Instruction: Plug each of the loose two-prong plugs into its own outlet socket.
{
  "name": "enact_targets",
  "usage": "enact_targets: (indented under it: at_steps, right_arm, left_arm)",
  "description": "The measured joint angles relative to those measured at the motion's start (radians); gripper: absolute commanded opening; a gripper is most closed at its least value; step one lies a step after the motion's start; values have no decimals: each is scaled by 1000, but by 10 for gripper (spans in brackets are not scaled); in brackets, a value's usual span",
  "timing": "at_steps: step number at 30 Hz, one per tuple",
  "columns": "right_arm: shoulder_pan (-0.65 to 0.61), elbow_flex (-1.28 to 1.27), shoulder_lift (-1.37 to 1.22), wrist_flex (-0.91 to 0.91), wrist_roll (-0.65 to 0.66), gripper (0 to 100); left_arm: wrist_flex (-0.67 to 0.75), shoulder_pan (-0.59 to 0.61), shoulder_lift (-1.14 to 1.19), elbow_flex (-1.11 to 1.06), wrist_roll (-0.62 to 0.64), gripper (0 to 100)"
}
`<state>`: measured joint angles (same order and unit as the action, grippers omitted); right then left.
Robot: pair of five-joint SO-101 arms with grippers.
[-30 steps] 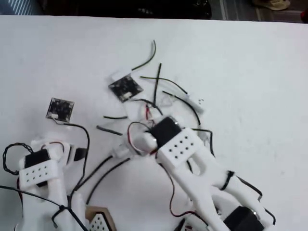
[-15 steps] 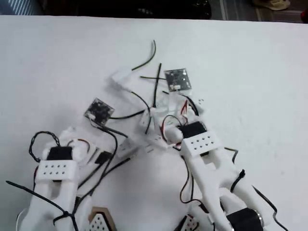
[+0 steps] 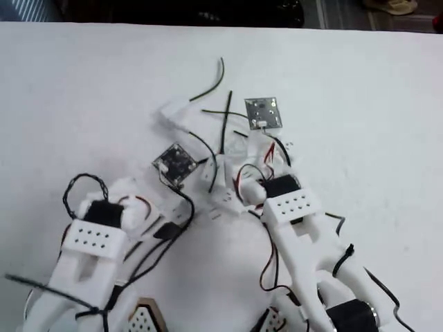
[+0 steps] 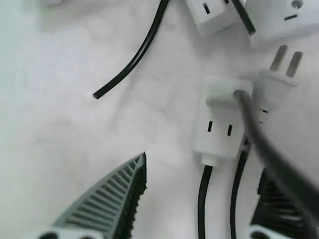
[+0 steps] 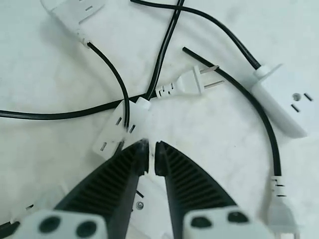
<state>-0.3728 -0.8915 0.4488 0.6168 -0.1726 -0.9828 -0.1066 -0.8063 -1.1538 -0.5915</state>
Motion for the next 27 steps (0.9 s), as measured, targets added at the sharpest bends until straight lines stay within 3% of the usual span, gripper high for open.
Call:
enact_targets:
  at_steps: [6, 12, 27]
  right_arm:
    - [2, 0, 0, 0, 0, 24]
    - [5, -14, 0, 0, 0, 25]
    - [6, -14, 0, 0, 0, 24]
  left_arm:
    - [107, 0, 270, 81, 0, 345]
    - [106, -11, 508, 229, -6, 255]
    - [107, -84, 545, 242, -9, 148]
